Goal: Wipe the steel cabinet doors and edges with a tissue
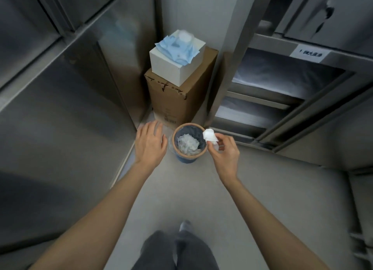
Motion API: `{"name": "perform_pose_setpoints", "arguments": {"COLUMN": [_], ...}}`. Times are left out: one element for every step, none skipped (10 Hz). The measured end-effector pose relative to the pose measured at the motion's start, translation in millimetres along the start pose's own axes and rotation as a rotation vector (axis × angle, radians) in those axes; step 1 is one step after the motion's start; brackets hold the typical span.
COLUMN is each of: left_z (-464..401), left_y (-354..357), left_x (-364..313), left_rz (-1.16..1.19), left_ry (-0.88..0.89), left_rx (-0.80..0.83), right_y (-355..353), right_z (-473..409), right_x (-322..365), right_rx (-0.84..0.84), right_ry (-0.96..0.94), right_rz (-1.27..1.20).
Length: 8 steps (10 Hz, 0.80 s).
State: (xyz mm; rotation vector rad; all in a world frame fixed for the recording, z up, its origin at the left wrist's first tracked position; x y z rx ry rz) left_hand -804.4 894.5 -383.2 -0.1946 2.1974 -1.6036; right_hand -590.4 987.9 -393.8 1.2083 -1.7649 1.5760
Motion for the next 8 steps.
{"name": "perform_pose_setpoints", "arguments": {"left_z": [-34.4, -65.0, -85.4, -97.3, -102.0, -107.8, -116.2, -116.1], "left_y": [49.9, 116.1, 193.9, 275.5, 339.1, 379.7, 402.5, 415.5], "left_x": [8.2, 22.8, 38.8, 60.1, 80.2, 93.0, 97.6, 100.0], "left_rz": [0.006, 0.003, 0.018, 0.028, 0.001, -0.033, -0.044, -0.058], "left_ry": [0.002, 0.037, 0.101, 0.138, 0.158, 0.16, 0.158, 0.154], "left_rx": [0.07, 0.12, 0.145, 0.133, 0.152, 0.194, 0.226, 0.213], "right_y": [39.7, 87.7, 140.0, 197.4, 244.2, 281.0, 304.2, 313.7], "right_z": [-27.8, -53.3, -76.6, -94.6, -110.0, -128.5, -142.3, -145.5], "right_x": [-37.0, -85.9, -140.8, -202.5, -254.5, -295.7, -322.4, -333.2], "right_rx": [0.068, 0.095, 0.079, 0.077, 0.11, 0.223, 0.427, 0.482], "right_ry": [0.056, 0.123, 0.203, 0.287, 0.355, 0.389, 0.487, 0.469], "right_rz": [0.057, 0.085, 0.097, 0.122, 0.185, 0.252, 0.357, 0.393]}}
Point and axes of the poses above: each hand's wrist, its own z-axis away from the middle knuckle, its own y-axis out of the palm, x = y × z, the point moved 1 cm from there along -z, towards the middle knuckle, and after that the axes turned 1 degree about -z, right-handed, at the moved point
